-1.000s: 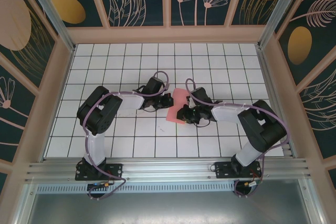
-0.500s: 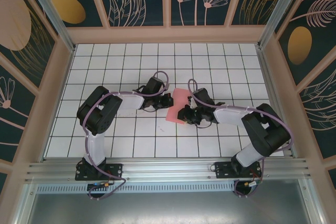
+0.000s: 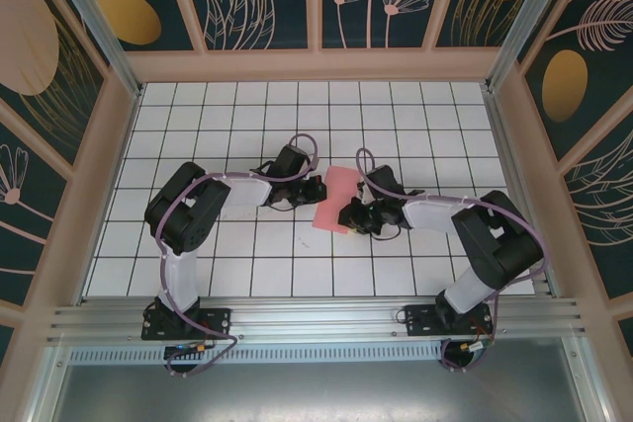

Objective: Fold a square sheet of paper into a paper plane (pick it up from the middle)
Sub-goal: Fold the square sheet of paper in half at the center of the table.

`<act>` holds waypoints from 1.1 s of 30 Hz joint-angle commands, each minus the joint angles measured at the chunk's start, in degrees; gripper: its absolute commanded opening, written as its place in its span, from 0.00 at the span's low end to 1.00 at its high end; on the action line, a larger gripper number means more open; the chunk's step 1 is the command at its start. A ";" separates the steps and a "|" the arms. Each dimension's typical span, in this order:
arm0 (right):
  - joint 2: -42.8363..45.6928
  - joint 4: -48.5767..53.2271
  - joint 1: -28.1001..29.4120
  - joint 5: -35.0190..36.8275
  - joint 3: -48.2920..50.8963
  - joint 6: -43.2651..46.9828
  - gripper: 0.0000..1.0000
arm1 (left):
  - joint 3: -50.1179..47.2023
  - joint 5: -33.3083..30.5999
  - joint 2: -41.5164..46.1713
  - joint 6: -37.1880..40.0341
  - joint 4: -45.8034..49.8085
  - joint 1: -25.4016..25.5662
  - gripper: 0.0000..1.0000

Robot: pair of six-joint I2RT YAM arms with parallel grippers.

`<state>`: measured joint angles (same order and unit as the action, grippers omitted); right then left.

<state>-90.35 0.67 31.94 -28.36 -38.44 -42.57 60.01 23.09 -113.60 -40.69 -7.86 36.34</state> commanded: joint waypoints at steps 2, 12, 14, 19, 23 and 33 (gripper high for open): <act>1.32 0.40 -4.76 -0.87 -4.88 2.98 0.20 | -1.82 -2.51 -1.26 0.81 8.30 0.30 0.07; -10.57 -0.78 -7.89 -0.08 -8.43 4.76 0.20 | -1.71 -2.34 -1.37 0.75 8.31 0.27 0.07; -12.05 -0.87 -8.12 -0.19 -8.27 4.98 0.19 | -1.73 -2.26 -1.45 0.86 8.24 0.23 0.07; -10.22 1.46 -8.62 -1.39 -11.82 6.17 0.19 | -1.86 -2.36 -1.59 1.14 8.51 0.24 0.07; -9.08 2.63 -10.15 -1.78 -15.65 7.11 0.20 | -1.77 -2.42 -1.69 1.05 8.40 0.23 0.07; -17.18 0.10 -12.59 -4.64 -18.12 7.61 0.20 | -1.63 -2.26 -1.66 1.05 8.69 0.24 0.07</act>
<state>-105.14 1.15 19.42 -31.27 -56.60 -35.97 60.01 23.09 -113.58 -40.66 -7.68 36.34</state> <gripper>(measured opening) 0.197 0.070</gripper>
